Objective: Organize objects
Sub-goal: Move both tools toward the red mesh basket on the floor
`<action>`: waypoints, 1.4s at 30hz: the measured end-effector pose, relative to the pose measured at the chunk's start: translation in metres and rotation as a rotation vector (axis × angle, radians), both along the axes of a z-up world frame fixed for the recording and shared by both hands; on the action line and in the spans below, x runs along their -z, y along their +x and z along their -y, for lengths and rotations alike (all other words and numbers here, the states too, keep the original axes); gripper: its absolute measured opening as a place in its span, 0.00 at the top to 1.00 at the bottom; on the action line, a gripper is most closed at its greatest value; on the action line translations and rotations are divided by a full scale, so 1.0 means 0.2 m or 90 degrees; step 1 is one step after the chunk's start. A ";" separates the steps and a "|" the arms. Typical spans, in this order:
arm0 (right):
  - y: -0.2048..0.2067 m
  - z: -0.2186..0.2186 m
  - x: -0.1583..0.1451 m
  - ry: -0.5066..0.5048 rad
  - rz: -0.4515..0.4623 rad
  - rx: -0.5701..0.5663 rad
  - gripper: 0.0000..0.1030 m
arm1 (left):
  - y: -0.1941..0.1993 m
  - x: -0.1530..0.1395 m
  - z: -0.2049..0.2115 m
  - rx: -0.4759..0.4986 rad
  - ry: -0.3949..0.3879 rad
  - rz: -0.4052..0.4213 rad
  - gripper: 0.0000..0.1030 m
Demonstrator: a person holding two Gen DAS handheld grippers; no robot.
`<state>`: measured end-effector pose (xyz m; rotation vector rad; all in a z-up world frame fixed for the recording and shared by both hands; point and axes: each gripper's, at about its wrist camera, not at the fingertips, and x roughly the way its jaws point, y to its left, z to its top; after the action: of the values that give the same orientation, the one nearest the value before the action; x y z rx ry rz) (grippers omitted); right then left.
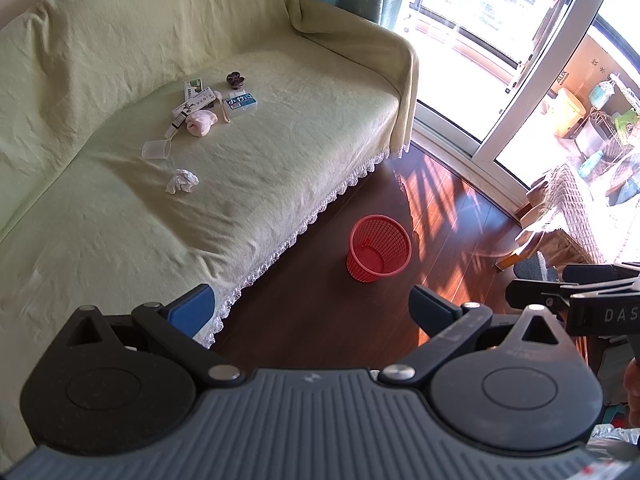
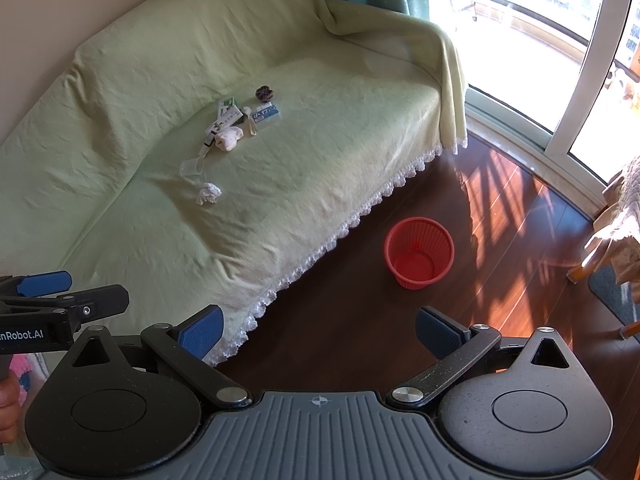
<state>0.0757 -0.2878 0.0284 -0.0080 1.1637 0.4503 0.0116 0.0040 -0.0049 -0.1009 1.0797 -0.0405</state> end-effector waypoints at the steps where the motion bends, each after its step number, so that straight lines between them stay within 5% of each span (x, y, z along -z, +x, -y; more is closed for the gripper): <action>1: 0.01 -0.01 0.00 0.000 0.000 0.000 0.03 | 0.00 0.00 0.00 0.000 0.000 0.000 0.01; 22: 0.16 0.01 0.05 -0.003 -0.010 0.010 0.03 | 0.19 0.06 -0.06 -0.009 0.004 -0.022 0.01; 32: 0.43 0.13 0.13 0.008 -0.024 0.001 0.03 | 0.42 0.12 -0.01 -0.064 0.012 -0.009 0.01; 42: 0.73 0.33 0.41 0.012 -0.034 0.010 0.12 | 0.65 0.38 0.03 -0.119 0.029 0.012 0.01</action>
<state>0.2212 -0.3547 -0.0529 0.0294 1.2120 0.4504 0.1415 -0.0021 -0.0807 -0.1604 1.0478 0.1509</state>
